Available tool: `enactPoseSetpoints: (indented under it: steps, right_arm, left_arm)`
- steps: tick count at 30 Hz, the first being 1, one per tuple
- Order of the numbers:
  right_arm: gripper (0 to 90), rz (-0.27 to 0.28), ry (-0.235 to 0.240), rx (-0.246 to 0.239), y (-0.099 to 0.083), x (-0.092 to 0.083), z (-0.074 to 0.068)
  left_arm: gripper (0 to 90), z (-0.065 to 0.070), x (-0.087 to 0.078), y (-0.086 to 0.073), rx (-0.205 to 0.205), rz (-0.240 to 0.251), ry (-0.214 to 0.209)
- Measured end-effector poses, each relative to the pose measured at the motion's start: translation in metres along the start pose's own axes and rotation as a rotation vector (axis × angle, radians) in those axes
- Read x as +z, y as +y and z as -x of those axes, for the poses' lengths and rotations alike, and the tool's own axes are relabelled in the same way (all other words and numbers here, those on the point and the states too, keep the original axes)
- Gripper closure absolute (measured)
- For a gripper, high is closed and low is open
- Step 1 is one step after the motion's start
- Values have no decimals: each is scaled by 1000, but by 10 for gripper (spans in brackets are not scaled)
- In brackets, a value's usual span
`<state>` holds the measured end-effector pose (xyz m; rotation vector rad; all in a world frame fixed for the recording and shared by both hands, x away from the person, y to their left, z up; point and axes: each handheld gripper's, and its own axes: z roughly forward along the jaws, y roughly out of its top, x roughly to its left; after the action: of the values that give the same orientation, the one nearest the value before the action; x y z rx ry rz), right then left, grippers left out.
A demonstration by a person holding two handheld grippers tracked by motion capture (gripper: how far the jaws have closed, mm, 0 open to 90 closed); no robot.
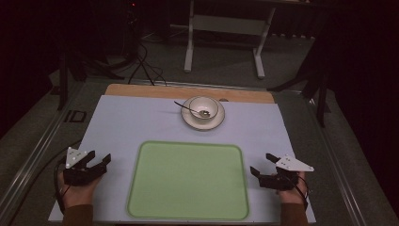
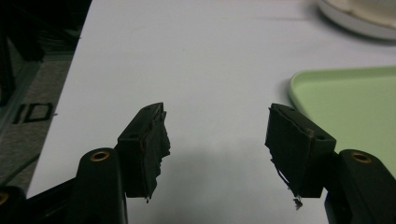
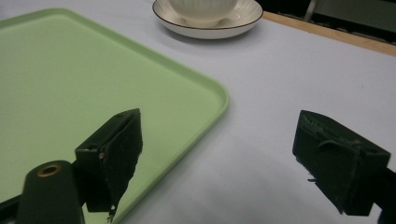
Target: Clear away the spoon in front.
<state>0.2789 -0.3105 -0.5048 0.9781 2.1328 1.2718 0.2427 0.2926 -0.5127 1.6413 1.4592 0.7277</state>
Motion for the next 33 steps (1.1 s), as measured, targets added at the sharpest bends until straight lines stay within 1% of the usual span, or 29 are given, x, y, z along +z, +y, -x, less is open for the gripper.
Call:
enactPoseSetpoints:
  steps: [2,3,5,7,8,10,11,16,17,18,20,21,24,27,29,31,33]
  right_arm:
    - [144,2,2,-8,0,0,-1]
    - [145,-7,-4,-20,-1,0,-2]
    - [144,-5,0,-18,-1,0,-2]
    - [144,0,-4,-13,-1,-1,-2]
    - [144,0,-4,-13,-1,-1,-2]
    - [144,18,-9,0,0,-3,-1]
    - [145,17,-17,0,0,-3,0]
    - [145,21,-18,-7,0,-4,-1]
    - [145,28,-19,-8,0,-4,-1]
    - [145,29,-20,-8,0,-4,0]
    - [147,29,-22,-9,0,-4,0]
    - [148,29,-23,-7,0,-3,0]
    - [148,27,-29,-11,1,-2,0]
    - [148,30,-28,-10,1,-2,0]
    - [148,35,-31,-7,1,-3,1]
    - [148,39,-31,-5,1,-3,2]
    - [148,39,-31,-4,1,-3,3]
  left_arm:
    - [386,0,3,1,-8,0,-8]
    - [386,1,4,2,-9,3,-12]
    - [384,3,6,3,0,7,-12]
    - [383,7,6,4,19,13,-11]
    - [383,7,6,4,19,13,-11]
    - [380,11,6,5,37,16,-14]
    - [376,13,6,6,39,23,-15]
    - [366,16,6,8,39,37,-33]
    - [365,20,5,10,57,44,-54]
    - [365,20,5,10,57,44,-54]
    - [373,23,5,12,81,47,-63]
    - [380,27,5,14,95,41,-78]
    - [394,30,6,17,113,32,-77]
    - [408,33,6,24,122,35,-77]
    - [428,36,6,30,129,41,-82]
    - [429,39,6,36,134,46,-83]
    - [431,43,7,44,140,50,-99]
